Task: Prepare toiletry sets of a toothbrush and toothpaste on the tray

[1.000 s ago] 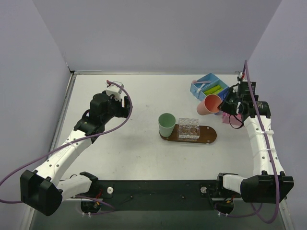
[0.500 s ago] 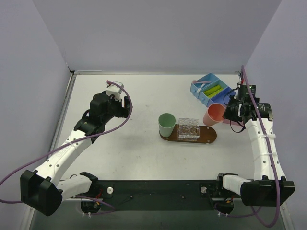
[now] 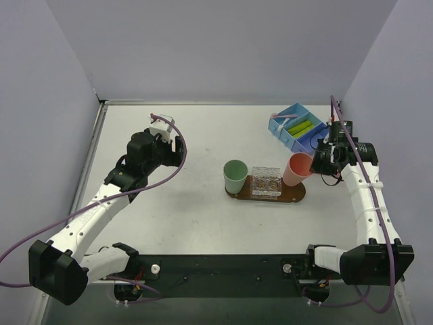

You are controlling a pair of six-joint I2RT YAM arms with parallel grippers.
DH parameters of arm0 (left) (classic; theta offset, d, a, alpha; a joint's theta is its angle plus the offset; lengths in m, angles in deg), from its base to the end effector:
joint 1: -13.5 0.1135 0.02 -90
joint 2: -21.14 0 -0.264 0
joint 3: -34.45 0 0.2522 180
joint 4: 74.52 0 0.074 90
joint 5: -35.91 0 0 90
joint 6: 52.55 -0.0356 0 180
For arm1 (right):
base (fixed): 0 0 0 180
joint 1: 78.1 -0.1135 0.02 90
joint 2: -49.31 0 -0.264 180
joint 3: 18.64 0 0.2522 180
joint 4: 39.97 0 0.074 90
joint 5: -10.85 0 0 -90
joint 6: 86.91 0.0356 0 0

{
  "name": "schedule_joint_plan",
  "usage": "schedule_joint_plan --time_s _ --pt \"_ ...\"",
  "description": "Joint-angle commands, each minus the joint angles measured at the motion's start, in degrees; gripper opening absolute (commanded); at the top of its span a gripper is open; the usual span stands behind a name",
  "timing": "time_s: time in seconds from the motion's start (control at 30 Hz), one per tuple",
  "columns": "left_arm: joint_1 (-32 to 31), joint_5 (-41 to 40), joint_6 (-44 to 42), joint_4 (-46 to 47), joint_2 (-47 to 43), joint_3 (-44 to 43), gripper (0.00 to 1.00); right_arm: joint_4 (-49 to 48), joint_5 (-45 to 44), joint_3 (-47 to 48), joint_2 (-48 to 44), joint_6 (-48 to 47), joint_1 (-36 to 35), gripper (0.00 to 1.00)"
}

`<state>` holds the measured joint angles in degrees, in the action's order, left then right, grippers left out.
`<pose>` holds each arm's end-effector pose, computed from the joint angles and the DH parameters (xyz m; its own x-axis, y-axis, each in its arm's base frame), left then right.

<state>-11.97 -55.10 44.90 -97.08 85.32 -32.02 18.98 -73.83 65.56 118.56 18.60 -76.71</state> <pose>0.2348 -0.1112 0.3233 -0.3639 0.0298 -0.9309 0.3710 0.9214 -0.1156 0.2489 -0.0027 0.3494 -0.6805 0.2828 -0.6759 0.1447 0.9562 0.2544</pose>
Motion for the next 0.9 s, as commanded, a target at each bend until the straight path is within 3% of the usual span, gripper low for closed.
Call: schedule_joint_plan --time_s 0.0,0.87 --pt "-0.36 -0.21 0.03 3.0 -0.9 0.24 0.8 1.31 -0.22 -0.65 0.97 -1.18 -0.42 0.0" --pt "-0.72 0.22 0.2 3.08 -0.29 0.24 0.8 1.39 -3.48 -2.14 4.31 -2.5 -0.33 0.0"
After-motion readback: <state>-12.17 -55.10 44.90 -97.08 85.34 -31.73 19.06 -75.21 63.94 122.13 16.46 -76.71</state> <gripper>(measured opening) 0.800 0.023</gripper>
